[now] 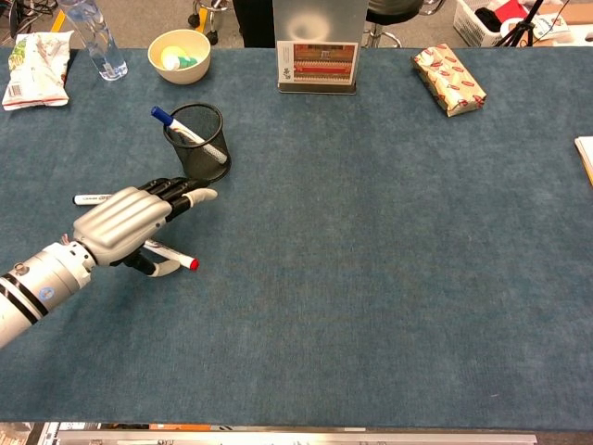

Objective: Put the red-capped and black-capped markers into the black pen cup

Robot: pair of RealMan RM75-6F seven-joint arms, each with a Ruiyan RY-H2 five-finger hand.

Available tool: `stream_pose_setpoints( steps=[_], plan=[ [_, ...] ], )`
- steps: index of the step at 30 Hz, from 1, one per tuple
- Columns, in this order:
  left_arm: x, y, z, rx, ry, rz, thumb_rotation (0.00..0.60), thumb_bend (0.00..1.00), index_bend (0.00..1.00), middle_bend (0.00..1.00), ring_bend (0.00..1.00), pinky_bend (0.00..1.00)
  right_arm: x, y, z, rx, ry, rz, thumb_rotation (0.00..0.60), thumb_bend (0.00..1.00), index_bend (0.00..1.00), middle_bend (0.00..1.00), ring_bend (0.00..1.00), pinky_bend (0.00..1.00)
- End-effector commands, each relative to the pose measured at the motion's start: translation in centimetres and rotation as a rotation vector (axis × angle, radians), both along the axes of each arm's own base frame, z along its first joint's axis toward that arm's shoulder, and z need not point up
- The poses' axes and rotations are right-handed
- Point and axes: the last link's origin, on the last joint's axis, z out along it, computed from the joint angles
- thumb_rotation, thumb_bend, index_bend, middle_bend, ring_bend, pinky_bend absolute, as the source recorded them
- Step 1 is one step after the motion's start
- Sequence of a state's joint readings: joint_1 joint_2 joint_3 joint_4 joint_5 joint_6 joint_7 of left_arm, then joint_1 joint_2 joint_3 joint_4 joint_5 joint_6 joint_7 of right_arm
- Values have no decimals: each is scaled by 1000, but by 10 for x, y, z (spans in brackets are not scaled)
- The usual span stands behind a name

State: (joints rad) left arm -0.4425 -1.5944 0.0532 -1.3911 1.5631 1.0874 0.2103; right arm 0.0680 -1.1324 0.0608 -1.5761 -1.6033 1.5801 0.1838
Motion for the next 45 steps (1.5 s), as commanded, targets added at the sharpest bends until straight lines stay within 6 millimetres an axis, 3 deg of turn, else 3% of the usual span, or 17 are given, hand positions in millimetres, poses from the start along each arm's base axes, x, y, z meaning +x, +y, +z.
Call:
stream_pose_setpoints(
  steps=[1,7,13,36,45],
  plan=[
    [0,-1,4,-5,5,-2,600,226,144,0,0,98,0,0,0,1,0,-1,600,0,239,265,171,411],
    [3,0,10,-63,50,4,600,225,306,0,0,98,1,0,0,-2,0,0,600,0,239,265,171,411],
    [4,1,9,-86,84,0,600,226,367,0,0,98,1,0,1,-5,-2,0,600,0,239,265,171,411],
    [2,0,4,-93,101,3,600,226,418,0,0,98,1,1,1,-2,-2,1,600,0,239,265,171,411],
    [2,-1,4,-89,97,7,600,319,449,0,0,98,1,1,0,1,0,0,600,0,239,265,171,411]
  ],
)
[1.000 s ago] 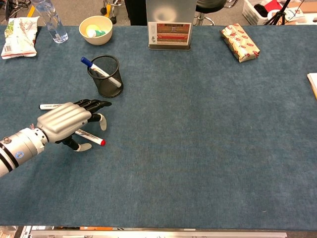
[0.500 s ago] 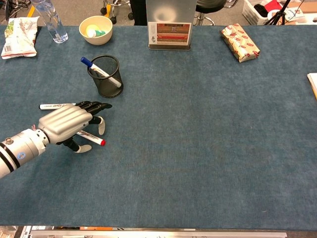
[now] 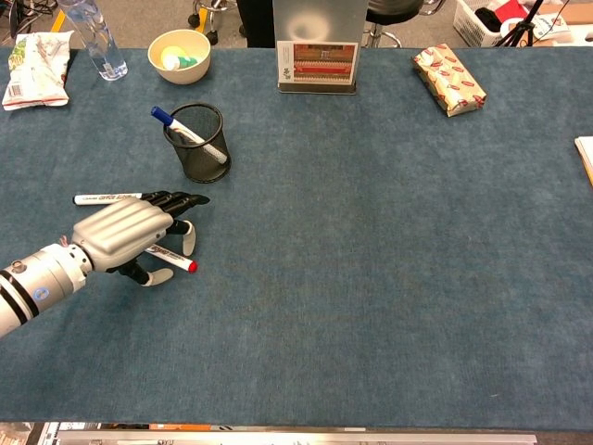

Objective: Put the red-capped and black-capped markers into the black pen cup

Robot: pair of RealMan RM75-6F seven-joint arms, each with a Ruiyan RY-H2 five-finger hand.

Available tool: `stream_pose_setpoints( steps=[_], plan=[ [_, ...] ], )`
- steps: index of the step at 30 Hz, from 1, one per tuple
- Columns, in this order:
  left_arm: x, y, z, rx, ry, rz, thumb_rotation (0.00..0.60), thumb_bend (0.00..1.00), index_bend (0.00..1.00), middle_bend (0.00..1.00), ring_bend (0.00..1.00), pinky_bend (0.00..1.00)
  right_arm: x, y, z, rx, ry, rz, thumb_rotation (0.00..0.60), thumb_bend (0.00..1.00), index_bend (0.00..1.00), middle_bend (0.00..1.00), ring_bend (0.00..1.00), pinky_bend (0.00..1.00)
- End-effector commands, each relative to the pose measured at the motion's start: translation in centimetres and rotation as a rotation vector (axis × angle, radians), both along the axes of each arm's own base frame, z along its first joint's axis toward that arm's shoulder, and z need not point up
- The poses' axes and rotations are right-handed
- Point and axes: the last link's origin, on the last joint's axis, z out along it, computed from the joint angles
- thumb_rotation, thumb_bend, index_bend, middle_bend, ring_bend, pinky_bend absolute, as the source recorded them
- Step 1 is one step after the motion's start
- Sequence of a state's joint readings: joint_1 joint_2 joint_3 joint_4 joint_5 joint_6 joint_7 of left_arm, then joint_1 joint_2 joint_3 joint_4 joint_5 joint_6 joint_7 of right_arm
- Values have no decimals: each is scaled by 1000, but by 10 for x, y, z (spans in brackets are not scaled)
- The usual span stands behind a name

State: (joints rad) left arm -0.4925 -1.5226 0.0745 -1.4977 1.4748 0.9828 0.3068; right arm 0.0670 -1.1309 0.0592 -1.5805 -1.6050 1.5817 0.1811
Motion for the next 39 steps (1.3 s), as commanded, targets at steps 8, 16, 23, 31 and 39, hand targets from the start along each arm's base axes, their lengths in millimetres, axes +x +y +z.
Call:
stream_pose_setpoints(
  steps=[8,16,23,31,39],
  plan=[
    [-2,-1,-2,-3,8,0,600,337,457,0,0,98,0,0,0,-1,-1,-1,600,0,239,265,171,411],
    [0,-1,-5,-9,13,-8,600,337,454,0,0,98,0,0,0,1,-2,-1,600,0,239,265,171,411],
    [0,-2,-7,-5,10,-8,600,338,482,0,0,98,0,0,0,1,-2,-2,600,0,239,265,171,411],
    [-2,-3,-7,3,4,0,600,338,526,0,0,98,0,0,0,0,-3,-2,600,0,239,265,171,411],
    [-4,-3,-4,19,-6,14,600,338,544,0,0,98,0,0,1,-1,-3,-2,600,0,239,265,171,411]
  ],
)
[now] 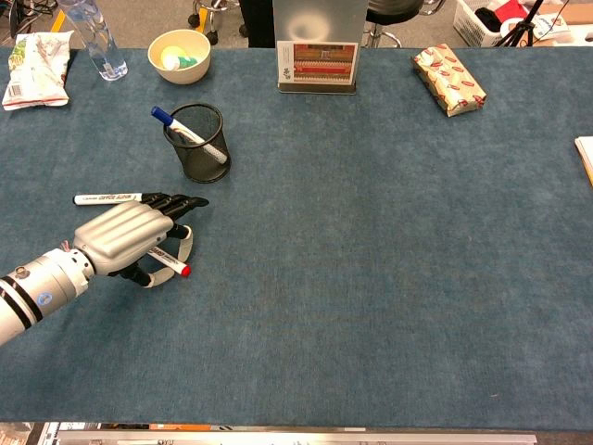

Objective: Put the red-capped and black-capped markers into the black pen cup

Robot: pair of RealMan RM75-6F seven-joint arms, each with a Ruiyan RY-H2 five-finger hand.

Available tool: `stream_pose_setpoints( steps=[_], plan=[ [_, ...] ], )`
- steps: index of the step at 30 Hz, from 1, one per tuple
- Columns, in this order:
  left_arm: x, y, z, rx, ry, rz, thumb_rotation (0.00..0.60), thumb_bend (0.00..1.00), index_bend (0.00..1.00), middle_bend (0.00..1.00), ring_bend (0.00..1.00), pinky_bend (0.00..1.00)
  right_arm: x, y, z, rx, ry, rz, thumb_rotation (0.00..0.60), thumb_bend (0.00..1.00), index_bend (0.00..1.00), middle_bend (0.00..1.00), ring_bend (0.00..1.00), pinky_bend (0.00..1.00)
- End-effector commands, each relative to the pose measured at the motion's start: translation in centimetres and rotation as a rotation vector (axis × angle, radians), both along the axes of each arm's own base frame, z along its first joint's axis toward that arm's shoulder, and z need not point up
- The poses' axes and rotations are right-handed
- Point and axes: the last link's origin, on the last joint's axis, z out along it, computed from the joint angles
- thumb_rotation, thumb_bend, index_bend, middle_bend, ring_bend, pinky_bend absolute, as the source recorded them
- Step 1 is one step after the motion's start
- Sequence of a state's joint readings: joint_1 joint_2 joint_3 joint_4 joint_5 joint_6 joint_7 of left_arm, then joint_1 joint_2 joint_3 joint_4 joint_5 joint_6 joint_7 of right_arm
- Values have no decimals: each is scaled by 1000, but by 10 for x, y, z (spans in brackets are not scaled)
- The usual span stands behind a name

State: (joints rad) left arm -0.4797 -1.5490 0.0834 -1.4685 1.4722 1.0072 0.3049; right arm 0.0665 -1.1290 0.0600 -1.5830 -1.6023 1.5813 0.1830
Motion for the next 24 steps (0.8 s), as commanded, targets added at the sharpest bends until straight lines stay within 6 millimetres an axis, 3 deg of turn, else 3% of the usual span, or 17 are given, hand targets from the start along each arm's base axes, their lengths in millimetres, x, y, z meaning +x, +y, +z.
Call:
stream_pose_setpoints(
  steps=[1,24],
  plan=[
    [0,0,2,7,-5,6,600,338,545,0,0,98,0,0,0,0,0,0,600,0,239,265,171,411],
    [24,13,41,241,-150,55,600,338,560,0,0,98,-1,-1,-1,2,2,-6,600,0,239,265,171,411]
  ],
)
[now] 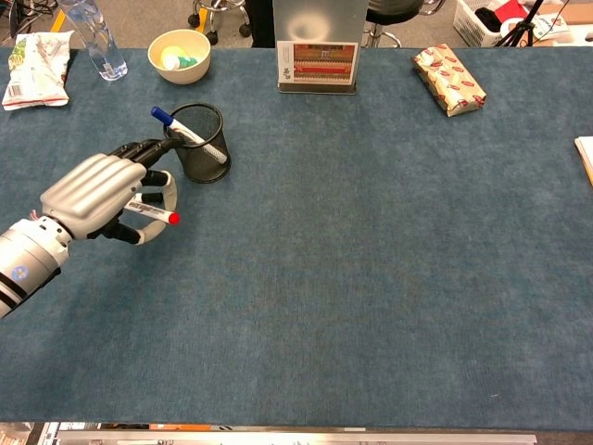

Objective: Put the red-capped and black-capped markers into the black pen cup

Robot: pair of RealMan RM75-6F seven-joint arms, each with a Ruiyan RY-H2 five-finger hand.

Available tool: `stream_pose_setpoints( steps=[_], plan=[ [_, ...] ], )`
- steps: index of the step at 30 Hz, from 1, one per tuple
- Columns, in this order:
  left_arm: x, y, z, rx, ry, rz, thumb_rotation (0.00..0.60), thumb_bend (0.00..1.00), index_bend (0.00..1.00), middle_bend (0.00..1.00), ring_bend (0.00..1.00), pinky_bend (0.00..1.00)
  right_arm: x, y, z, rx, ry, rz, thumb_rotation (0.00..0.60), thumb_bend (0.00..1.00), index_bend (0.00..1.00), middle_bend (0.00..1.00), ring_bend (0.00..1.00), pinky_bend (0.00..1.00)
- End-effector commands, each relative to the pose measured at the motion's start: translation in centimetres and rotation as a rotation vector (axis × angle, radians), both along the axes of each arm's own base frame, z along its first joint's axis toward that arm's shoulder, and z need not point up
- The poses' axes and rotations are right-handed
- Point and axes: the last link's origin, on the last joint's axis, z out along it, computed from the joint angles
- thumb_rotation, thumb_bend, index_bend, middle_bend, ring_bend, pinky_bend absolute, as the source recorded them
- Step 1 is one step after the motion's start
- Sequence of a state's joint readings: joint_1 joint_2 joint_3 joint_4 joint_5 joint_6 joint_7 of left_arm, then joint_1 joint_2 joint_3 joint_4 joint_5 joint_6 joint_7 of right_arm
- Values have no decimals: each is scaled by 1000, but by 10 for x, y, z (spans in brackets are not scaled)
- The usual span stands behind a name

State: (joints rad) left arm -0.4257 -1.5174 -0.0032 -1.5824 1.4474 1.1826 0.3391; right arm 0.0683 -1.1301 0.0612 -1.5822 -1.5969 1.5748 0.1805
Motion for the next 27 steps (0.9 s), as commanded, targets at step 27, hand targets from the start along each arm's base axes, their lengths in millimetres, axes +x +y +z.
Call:
stream_pose_setpoints(
  steps=[27],
  plan=[
    [47,47,34,236,-235,93,600,339,594,12,0,98,-4,-5,-5,26,8,-29,600,0,239,265,171,411]
  ],
)
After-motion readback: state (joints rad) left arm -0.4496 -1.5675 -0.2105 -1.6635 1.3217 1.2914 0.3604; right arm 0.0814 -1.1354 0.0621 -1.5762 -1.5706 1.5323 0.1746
